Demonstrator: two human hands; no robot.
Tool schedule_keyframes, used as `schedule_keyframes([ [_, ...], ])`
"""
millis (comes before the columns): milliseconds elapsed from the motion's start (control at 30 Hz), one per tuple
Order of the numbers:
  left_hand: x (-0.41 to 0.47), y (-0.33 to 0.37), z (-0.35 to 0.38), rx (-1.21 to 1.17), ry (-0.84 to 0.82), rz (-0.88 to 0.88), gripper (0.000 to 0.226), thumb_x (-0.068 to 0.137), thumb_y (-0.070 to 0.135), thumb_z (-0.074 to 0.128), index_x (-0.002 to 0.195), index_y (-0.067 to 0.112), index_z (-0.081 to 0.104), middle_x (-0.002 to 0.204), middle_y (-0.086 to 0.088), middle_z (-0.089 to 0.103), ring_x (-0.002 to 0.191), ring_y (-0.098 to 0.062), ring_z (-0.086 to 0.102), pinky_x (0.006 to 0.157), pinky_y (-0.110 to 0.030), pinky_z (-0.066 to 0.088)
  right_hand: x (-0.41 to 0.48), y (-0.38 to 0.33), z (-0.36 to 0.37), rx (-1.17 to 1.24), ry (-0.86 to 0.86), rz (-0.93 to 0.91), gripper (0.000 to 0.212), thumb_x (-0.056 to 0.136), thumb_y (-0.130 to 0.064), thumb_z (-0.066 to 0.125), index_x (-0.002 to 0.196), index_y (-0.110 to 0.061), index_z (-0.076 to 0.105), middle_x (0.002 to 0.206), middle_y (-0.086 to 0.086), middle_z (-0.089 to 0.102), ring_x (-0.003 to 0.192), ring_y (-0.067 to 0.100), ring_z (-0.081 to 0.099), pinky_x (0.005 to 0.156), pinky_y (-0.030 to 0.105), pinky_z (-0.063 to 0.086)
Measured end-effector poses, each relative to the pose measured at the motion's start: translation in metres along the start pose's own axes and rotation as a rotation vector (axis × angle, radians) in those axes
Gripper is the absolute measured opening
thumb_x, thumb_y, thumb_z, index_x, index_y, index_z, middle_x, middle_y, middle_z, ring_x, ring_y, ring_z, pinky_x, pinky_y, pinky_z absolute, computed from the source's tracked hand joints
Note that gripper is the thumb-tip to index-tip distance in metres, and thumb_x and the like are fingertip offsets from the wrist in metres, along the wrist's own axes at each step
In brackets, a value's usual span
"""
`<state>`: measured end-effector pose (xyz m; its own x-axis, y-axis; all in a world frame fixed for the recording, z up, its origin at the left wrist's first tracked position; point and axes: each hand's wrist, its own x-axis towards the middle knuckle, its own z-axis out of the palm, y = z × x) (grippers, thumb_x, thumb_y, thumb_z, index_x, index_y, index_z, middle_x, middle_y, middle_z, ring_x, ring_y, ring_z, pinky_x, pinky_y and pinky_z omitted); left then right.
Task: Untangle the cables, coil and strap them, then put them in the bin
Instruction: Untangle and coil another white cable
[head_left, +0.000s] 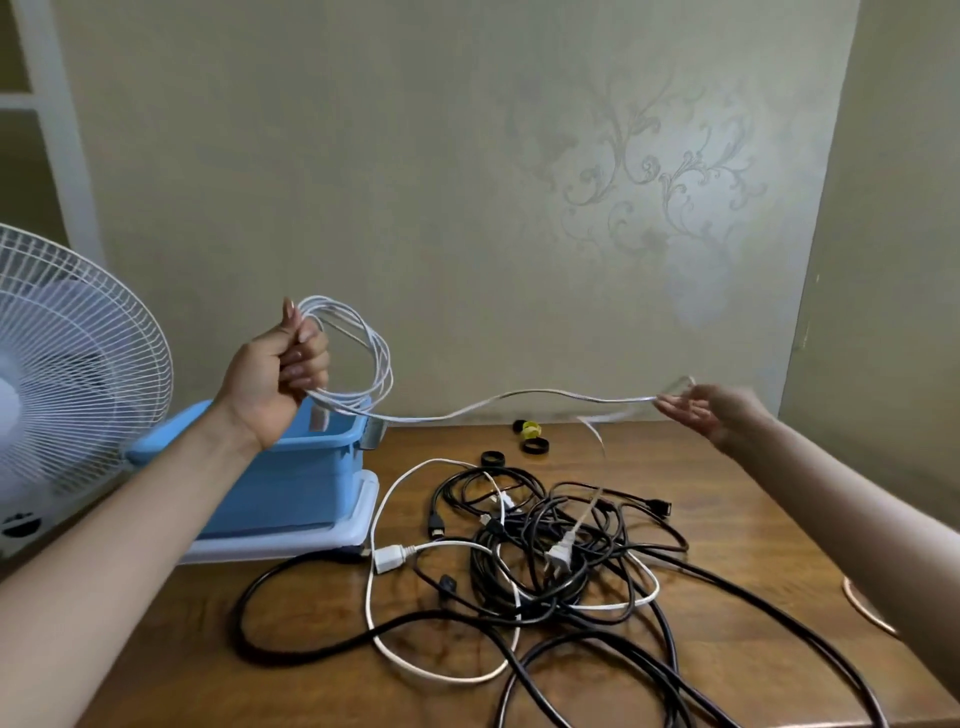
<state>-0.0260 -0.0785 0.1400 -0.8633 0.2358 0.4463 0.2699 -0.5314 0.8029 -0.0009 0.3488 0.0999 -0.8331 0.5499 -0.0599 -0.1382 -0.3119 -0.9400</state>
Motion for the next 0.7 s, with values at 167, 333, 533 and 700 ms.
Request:
schedule_keyframes([
  [167, -0.003, -0.012, 0.018, 0.089, -0.045, -0.025, 0.039, 0.1, 0.033, 0.031, 0.065, 0.016, 0.036, 0.047, 0.009, 0.025, 0.035, 0.0, 0.022, 0.036, -0.014, 0.017, -0.012, 0.022, 0.019, -0.812, 0.045, -0.336, 0.049, 0.083, -0.005, 0.067, 0.128, -0.001, 0.048, 0.126, 0.019, 0.049, 0.097, 0.032, 0.061, 0.078, 0.045, 0.058],
  [333, -0.008, -0.024, 0.053, 0.083, -0.152, -0.061, 0.039, 0.1, 0.032, 0.032, 0.065, 0.016, 0.034, 0.048, 0.009, 0.026, 0.037, -0.002, 0.021, 0.037, -0.015, 0.017, -0.114, 0.043, 0.088, -0.938, -0.828, -0.621, 0.052, 0.084, -0.033, 0.071, 0.131, -0.026, 0.051, 0.129, -0.009, 0.057, 0.114, 0.003, 0.054, 0.09, 0.012, 0.044],
  [533, -0.011, -0.014, 0.072, -0.121, -0.249, -0.089, 0.041, 0.094, 0.034, 0.038, 0.058, 0.017, 0.043, 0.049, 0.008, 0.025, 0.035, -0.001, 0.02, 0.034, -0.014, 0.018, -0.143, 0.099, 0.114, -0.823, -1.267, -0.276, 0.055, 0.088, -0.01, 0.067, 0.133, -0.023, 0.039, 0.112, 0.005, 0.064, 0.105, 0.013, 0.06, 0.089, 0.02, 0.047],
  [700, -0.007, 0.003, 0.056, -0.447, -0.542, -0.236, 0.043, 0.099, 0.03, 0.033, 0.07, 0.009, 0.056, 0.056, 0.004, 0.027, 0.046, -0.007, 0.022, 0.042, -0.022, 0.027, -0.144, 0.092, 0.112, -0.633, -1.372, -0.083, 0.023, 0.093, -0.013, 0.051, 0.074, -0.02, 0.063, 0.074, -0.003, 0.062, 0.073, 0.009, 0.06, 0.075, 0.019, 0.046],
])
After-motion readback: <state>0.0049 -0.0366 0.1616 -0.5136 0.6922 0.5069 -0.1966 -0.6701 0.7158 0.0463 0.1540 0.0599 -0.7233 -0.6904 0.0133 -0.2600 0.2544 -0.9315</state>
